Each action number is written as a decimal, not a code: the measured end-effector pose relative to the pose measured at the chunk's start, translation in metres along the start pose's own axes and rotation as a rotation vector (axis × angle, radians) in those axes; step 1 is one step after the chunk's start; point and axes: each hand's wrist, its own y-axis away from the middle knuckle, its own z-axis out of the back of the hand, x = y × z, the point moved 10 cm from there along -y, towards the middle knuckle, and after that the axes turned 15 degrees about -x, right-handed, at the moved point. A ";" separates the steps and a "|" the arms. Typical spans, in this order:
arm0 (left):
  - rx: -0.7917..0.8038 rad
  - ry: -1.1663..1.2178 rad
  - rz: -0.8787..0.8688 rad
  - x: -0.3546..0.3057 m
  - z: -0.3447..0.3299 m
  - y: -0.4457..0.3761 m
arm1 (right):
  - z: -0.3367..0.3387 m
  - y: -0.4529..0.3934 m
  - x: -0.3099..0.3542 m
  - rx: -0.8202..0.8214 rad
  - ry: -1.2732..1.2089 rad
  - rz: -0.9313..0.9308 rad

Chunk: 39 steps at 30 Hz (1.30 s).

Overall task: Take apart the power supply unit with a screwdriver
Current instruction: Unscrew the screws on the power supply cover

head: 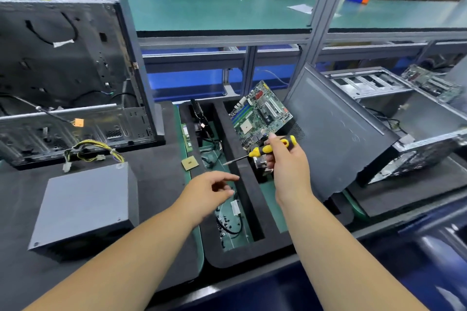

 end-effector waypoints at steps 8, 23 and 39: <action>-0.168 -0.171 -0.213 -0.008 0.089 0.022 | -0.064 0.033 0.002 0.157 0.006 0.030; -0.403 -0.438 -0.159 0.110 0.304 0.100 | -0.217 0.200 -0.020 0.459 0.281 0.150; -0.194 -0.281 -0.325 0.134 0.307 0.082 | -0.245 0.273 -0.035 0.443 0.526 0.270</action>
